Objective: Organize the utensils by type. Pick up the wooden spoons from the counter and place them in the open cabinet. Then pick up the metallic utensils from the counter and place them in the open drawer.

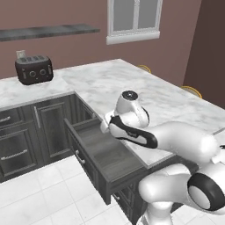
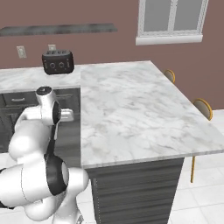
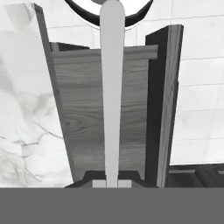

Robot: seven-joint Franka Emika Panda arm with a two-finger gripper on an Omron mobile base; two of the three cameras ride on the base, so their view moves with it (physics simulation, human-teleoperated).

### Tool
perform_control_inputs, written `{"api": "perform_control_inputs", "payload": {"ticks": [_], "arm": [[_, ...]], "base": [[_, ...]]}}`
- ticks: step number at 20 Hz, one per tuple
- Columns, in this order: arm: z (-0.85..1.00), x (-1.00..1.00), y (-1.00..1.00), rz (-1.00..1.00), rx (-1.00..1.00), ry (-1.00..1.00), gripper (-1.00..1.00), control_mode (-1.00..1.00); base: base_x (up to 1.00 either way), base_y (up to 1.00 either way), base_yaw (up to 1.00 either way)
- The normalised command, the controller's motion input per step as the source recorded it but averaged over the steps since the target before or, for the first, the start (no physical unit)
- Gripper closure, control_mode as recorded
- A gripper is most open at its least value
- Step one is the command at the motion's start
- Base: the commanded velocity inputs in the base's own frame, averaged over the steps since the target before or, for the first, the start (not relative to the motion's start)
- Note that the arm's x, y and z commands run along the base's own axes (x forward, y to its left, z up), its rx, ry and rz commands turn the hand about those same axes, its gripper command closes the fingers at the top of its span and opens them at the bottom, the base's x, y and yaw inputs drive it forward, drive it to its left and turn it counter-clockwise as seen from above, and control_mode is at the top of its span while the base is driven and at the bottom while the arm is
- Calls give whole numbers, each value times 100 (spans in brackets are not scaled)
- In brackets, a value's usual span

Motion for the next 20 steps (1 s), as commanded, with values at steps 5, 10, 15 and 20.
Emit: {"api": "perform_control_inputs", "payload": {"ticks": [5,10,15,20], "arm": [[-70,45,32,1,-8,0,100,-100],[-34,28,41,0,-4,2,100,-100],[-30,13,4,2,0,0,100,-100],[-32,12,0,5,0,0,100,-100]], "base": [[0,0,0],[0,0,0],[0,0,0],[0,0,0]]}}
